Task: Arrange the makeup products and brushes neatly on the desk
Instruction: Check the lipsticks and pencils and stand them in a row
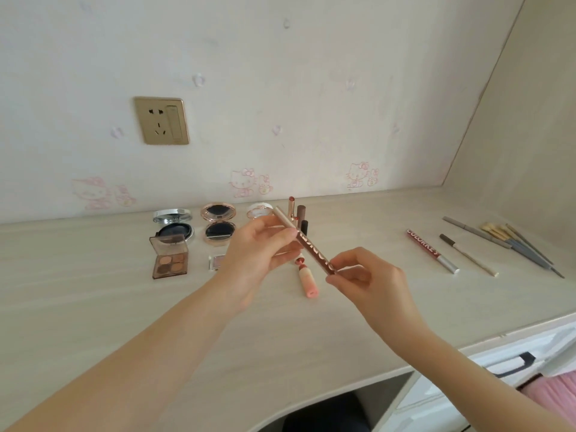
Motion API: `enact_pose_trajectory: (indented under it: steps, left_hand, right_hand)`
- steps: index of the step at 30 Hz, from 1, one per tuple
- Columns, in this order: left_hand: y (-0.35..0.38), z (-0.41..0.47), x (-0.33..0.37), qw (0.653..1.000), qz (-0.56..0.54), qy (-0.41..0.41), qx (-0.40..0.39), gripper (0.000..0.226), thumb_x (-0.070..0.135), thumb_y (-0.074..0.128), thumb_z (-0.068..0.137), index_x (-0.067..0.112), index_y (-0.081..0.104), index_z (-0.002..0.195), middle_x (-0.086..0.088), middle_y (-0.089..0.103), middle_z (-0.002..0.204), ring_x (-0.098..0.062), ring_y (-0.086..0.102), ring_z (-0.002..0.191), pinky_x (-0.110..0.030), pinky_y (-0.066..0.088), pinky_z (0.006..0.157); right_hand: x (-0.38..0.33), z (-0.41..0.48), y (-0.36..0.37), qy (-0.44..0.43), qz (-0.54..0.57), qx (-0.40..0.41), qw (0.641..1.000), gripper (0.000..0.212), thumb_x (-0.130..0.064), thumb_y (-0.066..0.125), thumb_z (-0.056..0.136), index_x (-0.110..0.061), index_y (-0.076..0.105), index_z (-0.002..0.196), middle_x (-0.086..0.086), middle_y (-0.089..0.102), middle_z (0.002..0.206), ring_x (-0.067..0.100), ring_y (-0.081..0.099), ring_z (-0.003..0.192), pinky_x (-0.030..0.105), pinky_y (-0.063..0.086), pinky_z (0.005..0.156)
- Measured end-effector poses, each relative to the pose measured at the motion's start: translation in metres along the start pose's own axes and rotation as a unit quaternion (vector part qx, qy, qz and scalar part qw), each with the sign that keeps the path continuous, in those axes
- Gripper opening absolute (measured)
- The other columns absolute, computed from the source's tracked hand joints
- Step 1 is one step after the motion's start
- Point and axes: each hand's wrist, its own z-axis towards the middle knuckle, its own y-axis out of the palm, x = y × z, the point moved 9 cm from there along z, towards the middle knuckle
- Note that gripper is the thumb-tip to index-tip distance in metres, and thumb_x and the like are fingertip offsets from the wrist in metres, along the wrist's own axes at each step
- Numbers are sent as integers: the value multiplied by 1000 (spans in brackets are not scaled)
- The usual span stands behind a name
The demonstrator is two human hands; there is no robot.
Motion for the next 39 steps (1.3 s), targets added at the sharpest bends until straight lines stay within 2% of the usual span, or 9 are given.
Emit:
enact_pose_trajectory:
  steps: [2, 5, 10, 13, 20, 23, 27, 33, 39]
  left_hand:
    - [-3, -6, -4, 1000, -8, -3, 6, 17, 6, 68, 85, 2, 65, 101, -14, 72, 93, -23, 71, 84, -27, 56, 74]
    - [-7, -14, -11, 1000, -5, -4, 9, 21, 8, 69, 83, 2, 64, 102, -18, 72, 97, -28, 71, 89, -30, 57, 76]
    - [-20, -20, -7, 1000, 30, 5, 9, 17, 10, 66, 87, 7, 66, 104, -10, 74, 92, -24, 71, 84, -32, 58, 75]
    - [-37, -22, -1, 998, 53, 5, 23, 16, 9, 64, 88, 11, 69, 103, -12, 72, 89, -22, 69, 80, -33, 58, 70]
    - [-64, -31, 3, 977, 213, 3, 3, 20, 9, 68, 86, 24, 73, 99, -3, 67, 77, -16, 63, 65, -39, 60, 64]
    - [-68, -34, 5, 942, 334, 29, -15, 25, 16, 70, 85, 38, 72, 95, 8, 67, 74, -12, 60, 60, -26, 50, 52]
    - [-69, -38, 8, 863, 496, 90, -31, 25, 25, 70, 84, 44, 69, 100, 14, 64, 80, -1, 55, 72, -12, 41, 63]
    - [-65, -45, 11, 801, 573, 164, -58, 25, 14, 63, 88, 29, 69, 108, 11, 54, 88, -5, 53, 82, -23, 43, 73]
    - [-55, -56, 4, 756, 625, 186, -58, 23, 22, 55, 91, 28, 63, 111, 13, 60, 99, -8, 54, 92, -29, 48, 76]
  right_hand:
    - [-4, 0, 13, 3, 23, -9, 1000, 23, -11, 73, 80, -32, 63, 78, -6, 72, 70, 6, 67, 68, 18, 43, 53]
    - [-7, 2, 28, 11, 55, -8, 998, 18, -10, 75, 78, -26, 65, 80, -5, 70, 69, 12, 69, 67, 9, 39, 52]
    - [-11, 5, 55, 12, 68, -28, 997, 17, -11, 77, 76, -22, 64, 81, -7, 71, 80, 10, 69, 70, 22, 54, 61]
    - [-13, 6, 67, -2, 43, -41, 998, 15, -15, 77, 76, -23, 65, 81, -9, 72, 79, 7, 69, 73, 19, 54, 66]
    - [-19, 22, 79, -4, 65, -31, 997, 13, -29, 68, 83, -30, 62, 95, -12, 71, 82, 6, 70, 76, 25, 57, 73]
    - [-21, 28, 88, 1, 74, -52, 996, 14, -28, 65, 86, -31, 61, 99, -7, 72, 82, 9, 70, 78, 41, 57, 80]
    - [-17, 32, 94, 17, 84, -79, 993, 9, -28, 61, 88, -25, 64, 96, -2, 73, 78, 13, 71, 75, 43, 55, 85]
    - [-6, 28, 100, 1, -19, -152, 988, 13, -18, 61, 89, -29, 68, 88, -2, 71, 76, 12, 67, 74, 40, 55, 80]
    - [-7, 15, 112, -77, -127, -195, 970, 19, -20, 58, 92, -38, 63, 94, -23, 63, 84, 4, 60, 80, 16, 46, 75]
